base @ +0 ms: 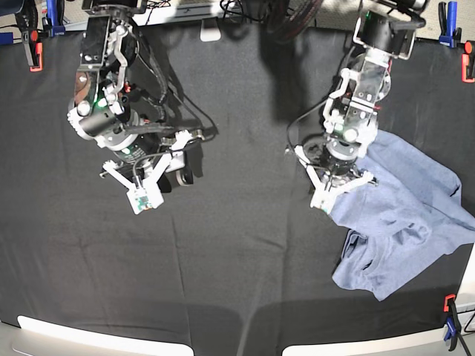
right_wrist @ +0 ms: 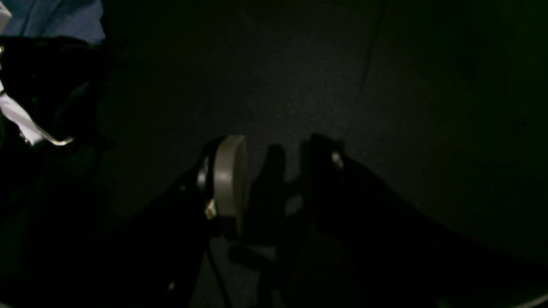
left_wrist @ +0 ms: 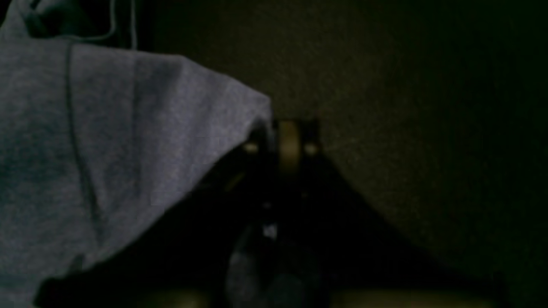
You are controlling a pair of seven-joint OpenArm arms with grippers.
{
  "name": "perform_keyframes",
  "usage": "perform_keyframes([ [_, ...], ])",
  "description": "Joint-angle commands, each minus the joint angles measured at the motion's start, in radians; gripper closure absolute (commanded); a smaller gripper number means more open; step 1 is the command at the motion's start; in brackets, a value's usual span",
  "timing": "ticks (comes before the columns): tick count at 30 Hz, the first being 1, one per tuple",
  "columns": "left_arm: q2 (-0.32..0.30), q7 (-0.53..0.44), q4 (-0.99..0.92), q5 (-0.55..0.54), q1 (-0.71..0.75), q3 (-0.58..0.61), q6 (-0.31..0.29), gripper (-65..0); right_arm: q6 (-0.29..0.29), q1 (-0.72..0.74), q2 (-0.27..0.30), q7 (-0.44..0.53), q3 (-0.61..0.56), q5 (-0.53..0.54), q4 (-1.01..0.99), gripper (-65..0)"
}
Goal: Layout the t-shirt on the table in an organized manner, then fold the t-shirt properly
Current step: 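Lift the shirt with the left gripper and lay it flat across the table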
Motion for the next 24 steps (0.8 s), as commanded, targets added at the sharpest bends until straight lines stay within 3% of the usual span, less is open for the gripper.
perform_keyframes([
  [1, -0.009, 0.04, 0.005, 0.011, -0.008, -0.004, 0.019, 0.0, 0.007, 0.014, 0.003, 0.027, 0.0, 0.008, 0.021, -22.6],
  [5, -0.008, 0.027, 0.01, -0.01, -0.008, -0.004, 0.019, 0.0, 0.007, 0.014, 0.003, 0.027, 0.0, 0.008, 0.021, -22.6],
  [9, -0.008, 0.021, 0.084, -0.132, 0.018, -0.003, 0.006, 0.0, 0.024, 0.014, 0.029, 0.027, 0.0, 0.019, 0.021, -22.5],
  [11, -0.009, 0.002, 0.168, -0.191, 0.062, 0.005, -0.072, 0.0, 0.031, 0.014, 0.056, 0.027, 0.0, 0.02, 0.021, -22.6],
  [13, -0.009, -0.034, 0.26, -0.256, 0.117, 0.033, -0.19, 0.0, 0.03, 0.014, 0.084, 0.027, 0.0, 0.02, 0.021, -22.6],
  [16, -0.008, -0.113, 0.364, -0.315, 0.19, 0.125, -0.323, 0.0, 0.03, 0.014, 0.119, 0.028, 0.0, 0.019, 0.021, -22.6],
  [20, 0.016, -0.136, 0.407, -0.347, 0.208, 0.294, -0.352, 0.0, 0.03, 0.014, 0.138, 0.027, 0.002, 0.019, 0.021, -22.6],
  [24, 0.102, -0.133, 0.407, -0.298, 0.202, 0.401, -0.352, 0.0, 0.03, 0.014, 0.138, 0.029, 0.002, 0.035, 0.021, -22.6],
])
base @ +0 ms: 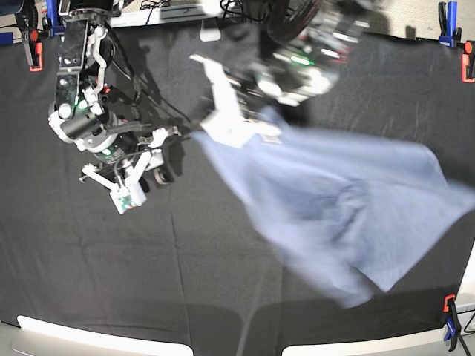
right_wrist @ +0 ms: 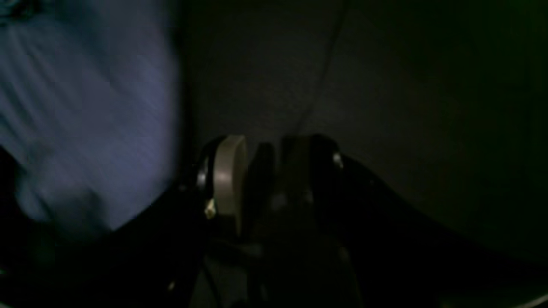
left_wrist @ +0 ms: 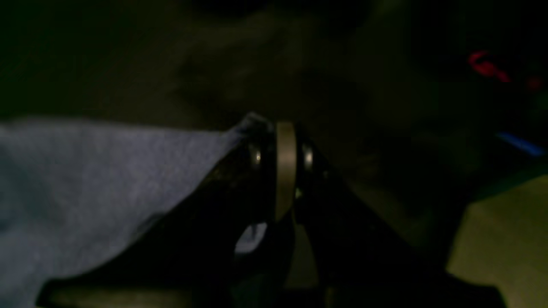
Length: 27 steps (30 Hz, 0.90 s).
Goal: Layout the t-shirt on the table in an organized manner, then fold the t-shirt properly
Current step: 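Lift the shirt with the left gripper and lay it flat across the table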
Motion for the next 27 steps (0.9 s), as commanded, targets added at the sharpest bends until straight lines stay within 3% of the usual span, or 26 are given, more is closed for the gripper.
perform_keyframes([
  [1, 0.037, -0.037, 0.021, -0.002, -0.013, 0.015, -0.011, 0.0, 0.003, 0.014, 0.007, 0.024, 0.002, 0.004, 0.021, -22.6],
  [7, 0.127, -0.019, 0.021, -0.003, -0.015, 0.025, -0.012, 0.0, 0.003, 0.014, 0.018, 0.026, 0.002, 0.004, 0.021, -22.6],
  [9, 0.135, -0.019, 0.021, -0.02, -0.015, 0.025, -0.036, 0.0, 0.003, 0.014, 0.021, 0.027, 0.003, 0.004, 0.021, -22.6],
  [12, 0.137, -0.007, 0.021, -0.025, -0.014, 0.025, -0.127, 0.0, 0.003, 0.014, 0.02, 0.028, 0.002, 0.005, 0.021, -22.6],
  [18, 0.137, 0.031, 0.021, -0.024, -0.016, 0.023, -0.134, 0.0, 0.003, 0.014, 0.02, 0.034, 0.002, 0.005, 0.021, -22.6],
  [21, 0.137, 0.031, 0.021, -0.024, -0.016, 0.023, -0.134, -21.8, 0.003, 0.014, 0.02, 0.034, 0.002, 0.005, 0.021, -22.6],
  [22, 0.137, 0.031, 0.021, -0.024, -0.016, 0.023, -0.134, -26.0, 0.003, 0.014, 0.02, 0.034, 0.002, 0.005, 0.021, -22.6],
  [27, 0.137, 0.034, 0.023, -0.008, -0.04, 0.021, -0.134, -26.7, 0.003, 0.016, 0.02, 0.034, 0.002, 0.005, 0.021, -22.6],
])
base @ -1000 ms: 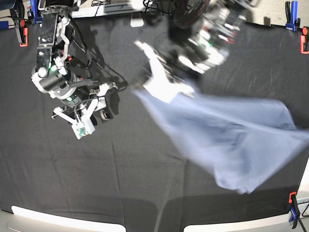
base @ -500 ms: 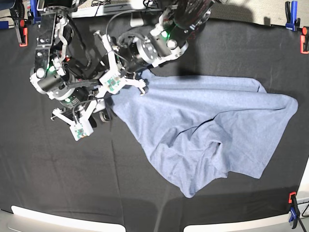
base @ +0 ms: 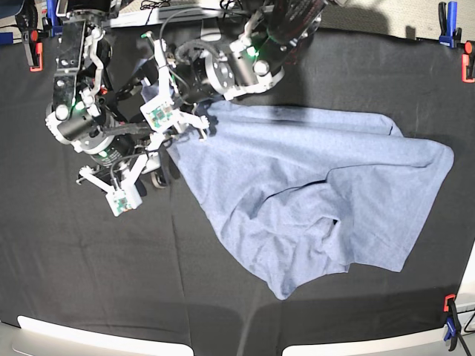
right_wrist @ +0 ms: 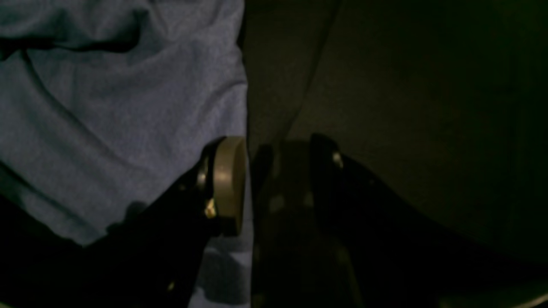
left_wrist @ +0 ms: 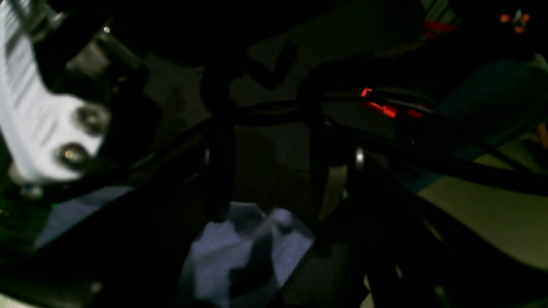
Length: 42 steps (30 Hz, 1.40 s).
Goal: Layout the t-shirt on the table in an organized manner, then fold the t-shirt properly
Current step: 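Lift the shirt with the left gripper and lay it flat across the table, then release the shirt and move the left gripper to the shirt's outer edge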
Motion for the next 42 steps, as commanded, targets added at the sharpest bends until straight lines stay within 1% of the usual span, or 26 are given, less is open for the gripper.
perform_keyframes([
  [1, 0.018, -0.028, 0.031, 0.006, -0.024, -0.007, 0.01, -26.7, 0.012, 0.011, 0.005, 0.015, 0.0, 0.01, 0.021, -22.6],
  [3, 0.018, 0.001, 0.062, 0.048, -0.024, -0.033, 0.071, -26.7, 0.012, 0.011, 0.005, 0.014, 0.0, 0.01, 0.021, -22.6],
  [4, 0.015, 0.018, 0.083, 0.066, -0.024, -0.055, 0.095, -26.7, 0.012, 0.011, 0.005, 0.014, 0.0, 0.01, 0.021, -22.6],
  [6, -0.005, 0.036, 0.131, 0.07, -0.024, -0.117, 0.13, -26.7, 0.012, 0.011, 0.005, 0.014, 0.0, 0.01, 0.021, -22.6],
  [10, -0.078, 0.048, 0.215, 0.056, -0.015, -0.289, 0.204, -26.7, 0.012, 0.011, 0.005, 0.011, 0.0, 0.01, 0.021, -22.6],
  [12, -0.122, 0.06, 0.224, 0.014, -0.015, -0.387, 0.225, -26.7, 0.012, 0.011, 0.005, 0.011, 0.0, 0.01, 0.021, -22.6],
  [15, -0.182, 0.057, 0.224, -0.074, -0.015, -0.535, 0.227, -26.7, 0.012, 0.011, 0.005, 0.011, 0.0, 0.01, 0.021, -22.6],
  [17, -0.204, 0.057, 0.224, -0.097, -0.016, -0.61, 0.223, -26.7, 0.012, 0.011, 0.005, 0.011, 0.0, 0.011, 0.021, -22.6],
  [20, -0.209, 0.06, 0.224, -0.092, -0.016, -0.676, 0.22, -26.7, 0.012, 0.011, 0.005, 0.011, 0.0, 0.014, 0.021, -22.6],
  [21, -0.208, 0.068, 0.224, -0.087, -0.016, -0.701, 0.232, -26.7, 0.012, 0.011, 0.005, 0.011, 0.0, 0.014, 0.021, -22.6],
  [23, -0.209, 0.074, 0.224, -0.088, -0.013, -0.76, 0.28, -26.7, 0.012, 0.011, 0.005, 0.011, 0.0, 0.013, 0.021, -22.6],
  [25, -0.209, 0.07, 0.224, -0.089, -0.003, -0.838, 0.303, -26.7, 0.012, 0.01, 0.005, 0.01, 0.0, 0.013, 0.021, -22.6],
  [30, -0.209, 0.073, 0.219, -0.136, 0.048, -1.057, 0.302, -26.7, 0.012, 0.011, 0.005, 0.01, 0.0, 0.014, 0.021, -22.6],
  [33, -0.208, 0.077, 0.174, -0.179, 0.095, -1.157, 0.302, -26.7, 0.012, 0.01, 0.005, 0.01, 0.0, 0.014, 0.021, -22.6],
  [37, -0.209, 0.076, 0.045, -0.173, 0.114, -1.215, 0.301, -26.6, 0.012, 0.011, 0.005, 0.01, 0.0, 0.018, 0.021, -22.6],
  [42, -0.209, 0.057, -0.057, -0.174, 0.111, -1.218, 0.302, -26.6, 0.012, 0.011, 0.005, 0.006, 0.0, 0.039, 0.021, -22.6],
])
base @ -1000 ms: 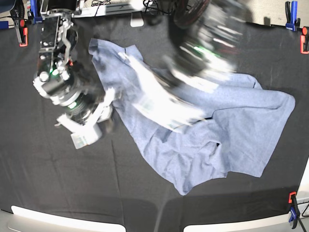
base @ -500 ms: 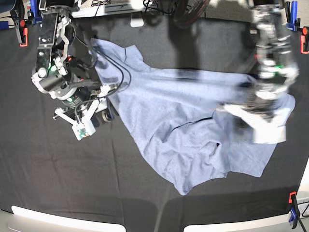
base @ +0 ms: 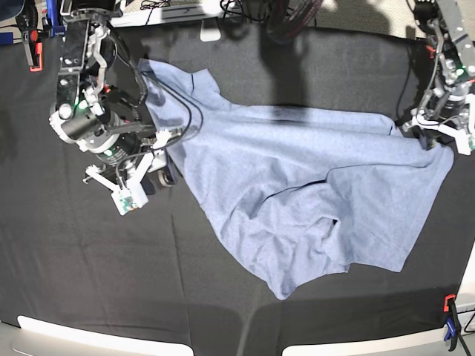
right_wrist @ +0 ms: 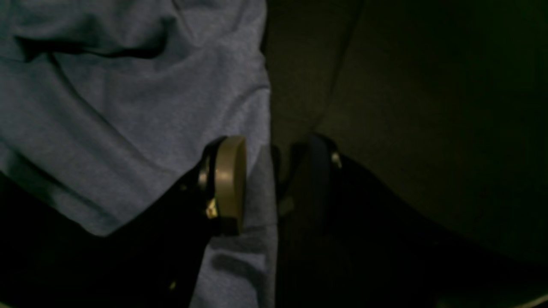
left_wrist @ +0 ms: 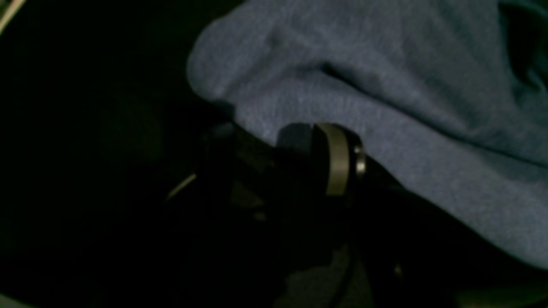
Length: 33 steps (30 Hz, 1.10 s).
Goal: Layout the t-shirt on the table in an organized manner, then fold the t-shirt properly
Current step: 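Release the shirt and move the left gripper to the shirt's outer edge, then grasp the shirt edge with the left gripper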
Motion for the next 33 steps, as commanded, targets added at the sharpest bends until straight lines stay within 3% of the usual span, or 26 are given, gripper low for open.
perform_keyframes([
  [1, -0.01, -0.033, -0.002, -0.005, -0.007, -0.003, 0.01, -26.6, 0.0, 0.014, 0.005, 0.017, 0.002, 0.01, 0.017, -22.6],
  [5, -0.01, -0.068, -0.076, -0.005, -0.015, -0.003, 0.084, -26.6, 0.0, 0.014, 0.005, -0.01, 0.002, 0.01, 0.017, -22.6],
  [16, -0.01, -0.065, -0.264, -0.017, -0.195, -0.003, 0.08, -25.5, 0.0, 0.014, 0.005, -0.018, 0.002, 0.007, 0.017, -22.6],
  [18, -0.01, -0.064, -0.264, -0.016, -0.207, -0.003, 0.079, -17.2, 0.0, 0.014, 0.005, -0.018, 0.002, 0.007, 0.017, -22.6],
  [20, -0.01, -0.066, -0.262, -0.016, -0.215, -0.003, 0.08, -1.1, 0.0, 0.014, 0.005, -0.018, 0.002, 0.007, 0.017, -22.6],
  [23, -0.01, -0.064, -0.246, -0.02, -0.225, -0.003, 0.079, 0.0, 0.0, 0.014, 0.005, -0.014, 0.002, 0.007, 0.017, -22.6],
  [25, -0.009, -0.062, -0.215, -0.065, -0.226, -0.002, 0.035, 0.0, 0.0, 0.014, 0.005, -0.009, 0.002, 0.007, 0.017, -22.6],
  [29, -0.009, -0.061, -0.175, -0.187, -0.235, 0.013, -0.164, 0.0, 0.0, 0.014, 0.005, 0.004, 0.002, 0.008, 0.017, -22.6],
  [33, -0.006, -0.06, -0.175, -0.2, -0.272, 0.07, -0.172, 0.0, 0.0, 0.014, 0.005, 0.003, 0.002, 0.007, 0.017, -22.6],
])
